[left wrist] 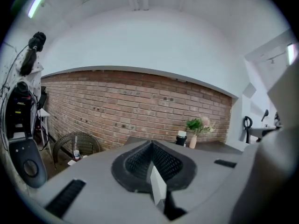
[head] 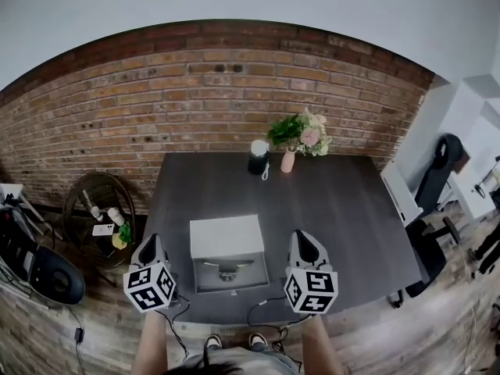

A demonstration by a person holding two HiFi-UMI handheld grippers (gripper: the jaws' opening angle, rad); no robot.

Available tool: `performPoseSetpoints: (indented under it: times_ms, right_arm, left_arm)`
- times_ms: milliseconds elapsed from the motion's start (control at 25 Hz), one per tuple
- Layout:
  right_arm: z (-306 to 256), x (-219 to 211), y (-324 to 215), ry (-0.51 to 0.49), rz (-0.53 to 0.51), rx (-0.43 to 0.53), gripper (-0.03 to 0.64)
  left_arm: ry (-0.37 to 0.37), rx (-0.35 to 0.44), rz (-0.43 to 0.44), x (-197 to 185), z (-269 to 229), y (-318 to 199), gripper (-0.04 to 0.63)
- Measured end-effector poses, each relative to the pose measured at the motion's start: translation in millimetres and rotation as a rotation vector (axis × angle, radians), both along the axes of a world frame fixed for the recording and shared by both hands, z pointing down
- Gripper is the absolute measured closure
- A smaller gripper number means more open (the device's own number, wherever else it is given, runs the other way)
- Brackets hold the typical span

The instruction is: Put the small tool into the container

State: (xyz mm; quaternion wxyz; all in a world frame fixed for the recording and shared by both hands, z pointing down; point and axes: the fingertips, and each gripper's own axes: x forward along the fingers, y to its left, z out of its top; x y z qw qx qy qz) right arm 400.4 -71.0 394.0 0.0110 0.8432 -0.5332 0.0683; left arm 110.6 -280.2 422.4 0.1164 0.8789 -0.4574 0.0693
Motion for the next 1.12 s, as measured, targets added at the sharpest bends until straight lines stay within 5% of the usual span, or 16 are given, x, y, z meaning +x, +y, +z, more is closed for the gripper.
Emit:
performPoseSetpoints:
  times_ms: [280,560,1120]
  right_arm:
    - [5,13,25,-0.013,0.105,-0.004,0.614]
    - [1,12,27,0.058,0.108,-0.067,0.615]
    - [8,24,29,0.04,0.135,-0.085,0.615]
  left_arm:
    - [0.017,-0.013,0.008,9,2,1,0.594]
    - [0.026,-0.003,-0.001,13,1,2,0.594]
    - [0.025,-0.009,-0.021,10,6,0,0.594]
